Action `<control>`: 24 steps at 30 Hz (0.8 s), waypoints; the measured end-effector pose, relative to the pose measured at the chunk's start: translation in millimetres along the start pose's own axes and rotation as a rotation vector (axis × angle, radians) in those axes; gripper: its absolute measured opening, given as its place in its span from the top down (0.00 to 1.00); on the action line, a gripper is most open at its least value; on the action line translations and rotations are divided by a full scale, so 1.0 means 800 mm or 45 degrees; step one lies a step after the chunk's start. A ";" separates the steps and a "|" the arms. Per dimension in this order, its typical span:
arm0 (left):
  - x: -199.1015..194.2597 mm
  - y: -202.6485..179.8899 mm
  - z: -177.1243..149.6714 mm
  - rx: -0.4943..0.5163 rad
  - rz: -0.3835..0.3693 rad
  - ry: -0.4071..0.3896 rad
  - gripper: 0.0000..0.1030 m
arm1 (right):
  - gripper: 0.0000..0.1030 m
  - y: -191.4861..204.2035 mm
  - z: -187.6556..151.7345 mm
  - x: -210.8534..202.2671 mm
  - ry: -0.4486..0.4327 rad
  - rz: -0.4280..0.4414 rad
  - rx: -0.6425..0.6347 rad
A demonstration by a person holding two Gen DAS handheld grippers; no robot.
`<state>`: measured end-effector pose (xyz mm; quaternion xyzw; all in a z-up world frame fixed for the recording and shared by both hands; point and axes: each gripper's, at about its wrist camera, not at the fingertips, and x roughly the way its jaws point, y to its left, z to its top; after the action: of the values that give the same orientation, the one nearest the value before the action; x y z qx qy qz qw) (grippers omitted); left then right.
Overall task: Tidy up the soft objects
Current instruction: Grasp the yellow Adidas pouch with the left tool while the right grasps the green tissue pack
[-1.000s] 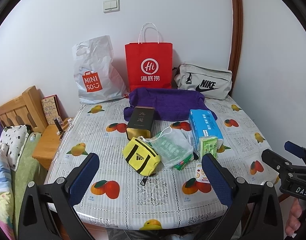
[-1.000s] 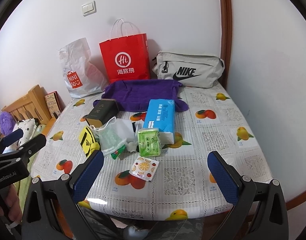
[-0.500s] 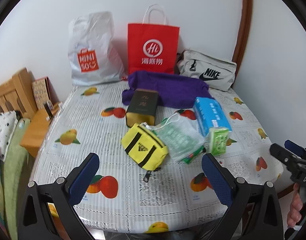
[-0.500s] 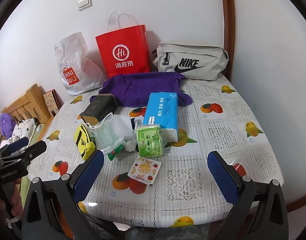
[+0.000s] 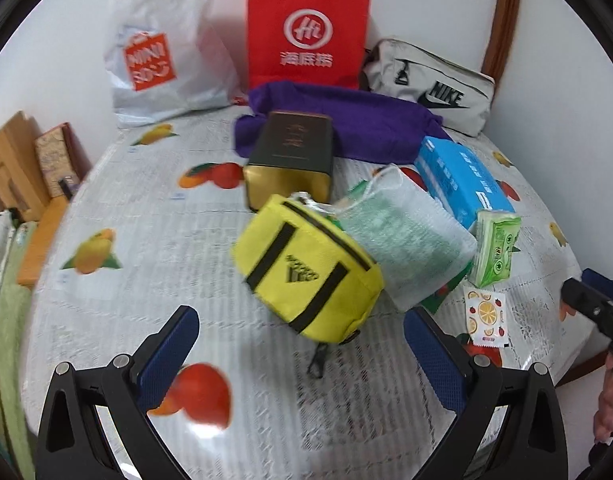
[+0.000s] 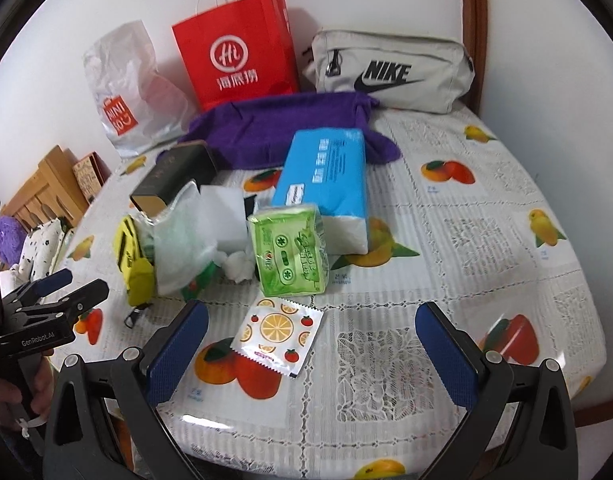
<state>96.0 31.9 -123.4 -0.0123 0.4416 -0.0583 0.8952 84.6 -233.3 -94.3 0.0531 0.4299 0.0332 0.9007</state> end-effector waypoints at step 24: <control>0.057 0.013 0.000 0.153 -0.101 0.004 0.67 | 0.01 -0.013 0.000 0.075 0.141 -0.028 -0.018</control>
<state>124.0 37.1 -160.2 0.0242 0.4379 -0.1202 0.8906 122.1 -237.2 -142.0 0.0400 0.4795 0.0293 0.8762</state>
